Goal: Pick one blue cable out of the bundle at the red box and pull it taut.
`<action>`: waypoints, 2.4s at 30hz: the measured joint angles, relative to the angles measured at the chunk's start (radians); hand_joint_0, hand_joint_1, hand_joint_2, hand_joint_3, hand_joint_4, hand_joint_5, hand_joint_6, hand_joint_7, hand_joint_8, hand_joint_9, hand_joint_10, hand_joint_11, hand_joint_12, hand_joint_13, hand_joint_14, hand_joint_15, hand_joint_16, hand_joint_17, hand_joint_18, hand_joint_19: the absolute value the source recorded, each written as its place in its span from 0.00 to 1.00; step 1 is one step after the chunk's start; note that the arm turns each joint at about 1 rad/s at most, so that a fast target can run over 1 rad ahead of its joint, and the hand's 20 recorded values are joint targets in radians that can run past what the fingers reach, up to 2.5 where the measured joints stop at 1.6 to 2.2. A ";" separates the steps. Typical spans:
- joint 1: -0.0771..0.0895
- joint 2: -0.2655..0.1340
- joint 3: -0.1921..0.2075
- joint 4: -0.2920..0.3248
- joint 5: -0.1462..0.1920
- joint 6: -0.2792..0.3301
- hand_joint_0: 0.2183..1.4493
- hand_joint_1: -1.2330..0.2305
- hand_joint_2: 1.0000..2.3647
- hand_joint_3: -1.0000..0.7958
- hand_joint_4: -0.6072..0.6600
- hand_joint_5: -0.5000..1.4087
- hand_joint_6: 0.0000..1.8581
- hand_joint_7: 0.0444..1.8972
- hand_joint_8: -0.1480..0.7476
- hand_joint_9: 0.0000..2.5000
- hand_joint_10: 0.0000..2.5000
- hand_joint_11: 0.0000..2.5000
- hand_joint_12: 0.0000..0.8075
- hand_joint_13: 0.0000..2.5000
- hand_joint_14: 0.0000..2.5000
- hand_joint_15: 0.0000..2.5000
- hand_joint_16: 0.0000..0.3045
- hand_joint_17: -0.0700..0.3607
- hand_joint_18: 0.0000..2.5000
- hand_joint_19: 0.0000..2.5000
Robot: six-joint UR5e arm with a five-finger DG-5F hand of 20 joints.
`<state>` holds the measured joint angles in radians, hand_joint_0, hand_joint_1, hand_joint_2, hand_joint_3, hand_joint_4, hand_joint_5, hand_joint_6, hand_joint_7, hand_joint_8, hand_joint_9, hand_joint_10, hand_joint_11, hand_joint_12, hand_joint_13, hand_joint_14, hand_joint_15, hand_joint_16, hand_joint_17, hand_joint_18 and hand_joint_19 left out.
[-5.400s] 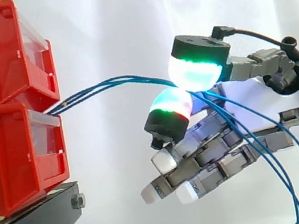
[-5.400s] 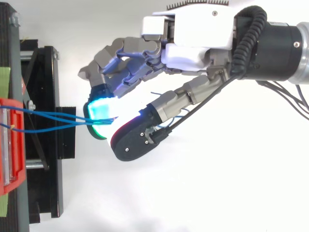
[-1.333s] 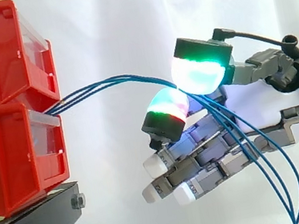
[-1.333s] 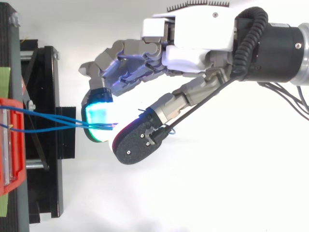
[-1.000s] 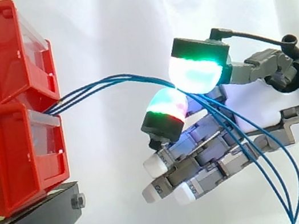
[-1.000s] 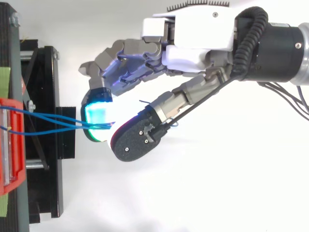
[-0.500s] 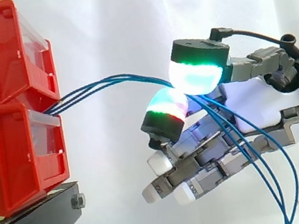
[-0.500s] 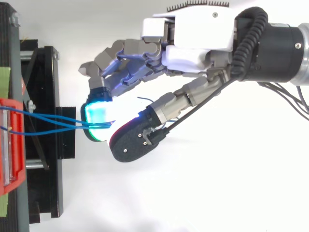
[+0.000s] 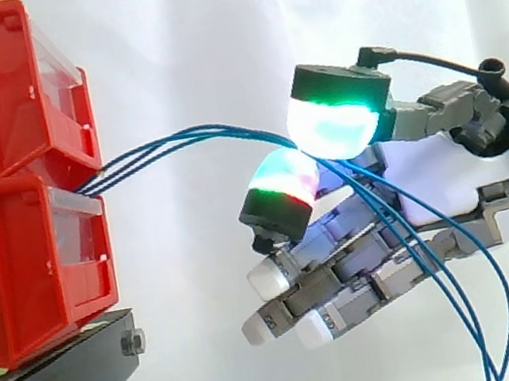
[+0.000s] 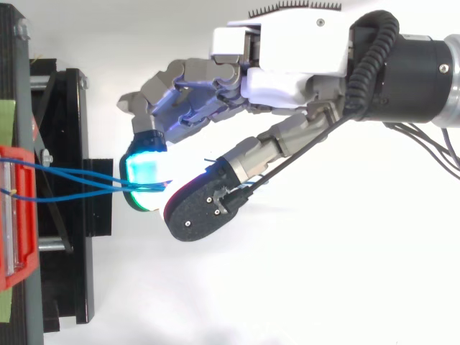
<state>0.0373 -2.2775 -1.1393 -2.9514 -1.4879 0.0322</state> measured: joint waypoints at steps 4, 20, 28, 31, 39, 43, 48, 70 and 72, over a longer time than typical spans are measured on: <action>0.001 0.000 0.000 0.000 0.000 0.000 0.32 0.41 0.00 0.32 0.57 0.17 0.47 0.55 0.49 0.25 0.00 0.16 0.46 0.06 0.00 0.00 0.19 0.46 0.13 0.08; 0.001 0.000 0.000 -0.004 0.000 0.002 0.42 0.22 0.01 0.40 0.44 0.17 0.49 0.54 0.47 0.25 0.00 0.18 0.46 0.08 0.00 0.00 0.18 0.46 0.16 0.06; 0.001 0.000 0.001 -0.005 0.000 0.004 0.48 0.21 0.00 0.31 0.41 0.16 0.49 0.55 0.44 0.24 0.00 0.17 0.45 0.06 0.00 0.00 0.18 0.45 0.14 0.06; 0.001 0.001 0.001 -0.005 0.000 0.004 0.49 0.20 0.00 0.28 0.41 0.16 0.49 0.53 0.43 0.23 0.00 0.17 0.45 0.06 0.00 0.00 0.18 0.45 0.14 0.06; 0.001 0.001 0.001 -0.005 0.000 0.004 0.51 0.20 0.00 0.28 0.46 0.16 0.49 0.53 0.43 0.23 0.00 0.17 0.44 0.07 0.00 0.00 0.18 0.45 0.15 0.05; 0.001 0.001 0.001 -0.005 0.000 0.004 0.36 0.24 0.00 0.28 0.51 0.16 0.49 0.51 0.44 0.23 0.00 0.17 0.45 0.06 0.00 0.00 0.18 0.45 0.15 0.06; 0.001 0.001 0.002 -0.005 0.000 0.003 0.26 0.30 0.00 0.28 0.52 0.17 0.48 0.52 0.46 0.24 0.00 0.17 0.46 0.06 0.00 0.00 0.19 0.46 0.15 0.07; 0.001 0.000 0.004 -0.009 0.000 0.004 0.34 0.29 0.01 0.45 0.46 0.18 0.48 0.57 0.47 0.28 0.00 0.17 0.45 0.10 0.00 0.00 0.18 0.45 0.18 0.08; 0.001 0.001 0.005 -0.009 0.000 0.004 0.36 0.28 0.01 0.46 0.44 0.17 0.48 0.57 0.48 0.28 0.00 0.17 0.45 0.10 0.00 0.00 0.18 0.45 0.18 0.07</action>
<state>0.0384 -2.2766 -1.1341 -2.9606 -1.4880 0.0365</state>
